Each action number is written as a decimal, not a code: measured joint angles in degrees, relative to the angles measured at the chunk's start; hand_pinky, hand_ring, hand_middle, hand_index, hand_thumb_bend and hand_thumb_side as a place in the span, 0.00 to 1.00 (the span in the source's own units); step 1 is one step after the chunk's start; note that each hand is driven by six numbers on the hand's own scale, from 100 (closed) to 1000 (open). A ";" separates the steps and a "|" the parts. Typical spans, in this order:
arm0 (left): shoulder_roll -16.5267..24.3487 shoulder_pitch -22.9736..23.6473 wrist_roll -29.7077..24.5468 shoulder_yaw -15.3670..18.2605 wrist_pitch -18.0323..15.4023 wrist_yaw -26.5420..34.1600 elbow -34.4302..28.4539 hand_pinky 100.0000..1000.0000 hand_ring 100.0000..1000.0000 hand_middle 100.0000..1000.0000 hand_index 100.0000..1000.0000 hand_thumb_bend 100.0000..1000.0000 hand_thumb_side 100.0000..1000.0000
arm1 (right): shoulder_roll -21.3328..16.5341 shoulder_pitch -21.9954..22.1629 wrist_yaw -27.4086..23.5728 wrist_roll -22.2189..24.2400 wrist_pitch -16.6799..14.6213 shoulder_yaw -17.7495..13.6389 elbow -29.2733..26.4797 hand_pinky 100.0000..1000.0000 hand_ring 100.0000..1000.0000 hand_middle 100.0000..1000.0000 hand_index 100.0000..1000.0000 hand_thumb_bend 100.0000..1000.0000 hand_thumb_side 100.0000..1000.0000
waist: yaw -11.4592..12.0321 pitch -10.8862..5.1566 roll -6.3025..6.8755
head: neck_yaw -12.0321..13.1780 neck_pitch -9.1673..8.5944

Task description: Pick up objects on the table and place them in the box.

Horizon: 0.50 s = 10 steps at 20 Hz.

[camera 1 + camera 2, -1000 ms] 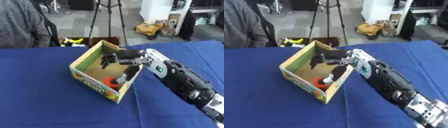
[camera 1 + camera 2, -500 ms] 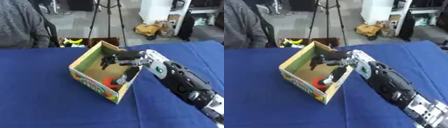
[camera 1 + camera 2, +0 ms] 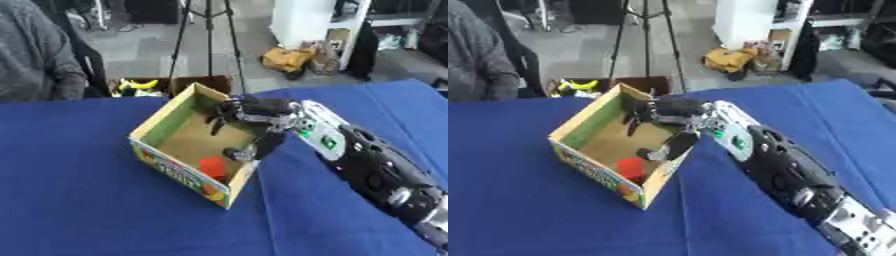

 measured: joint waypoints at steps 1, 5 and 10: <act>0.01 0.15 0.12 0.13 -0.05 -0.09 0.00 0.52 0.72 0.58 0.67 0.00 0.75 | -0.35 1.14 -1.00 -0.85 0.84 -0.56 -1.43 0.76 1.00 0.82 0.69 0.00 0.50 | -0.67 -0.07 -0.01 | 0.46 0.00; 0.04 0.43 0.86 0.83 -0.20 -0.49 0.01 0.52 0.72 0.58 0.67 0.00 0.76 | -1.28 6.69 -4.81 -4.48 3.40 -2.40 -7.51 0.75 1.00 0.82 0.66 0.00 0.52 | -3.45 -0.33 0.05 | 2.52 0.02; 0.07 1.13 1.87 1.65 -0.40 -1.01 0.03 0.52 0.72 0.58 0.67 0.00 0.75 | -1.19 14.42 -9.62 -8.29 5.56 -4.01 -15.39 0.74 1.00 0.80 0.63 0.00 0.54 | -6.75 -0.67 0.60 | 5.13 0.04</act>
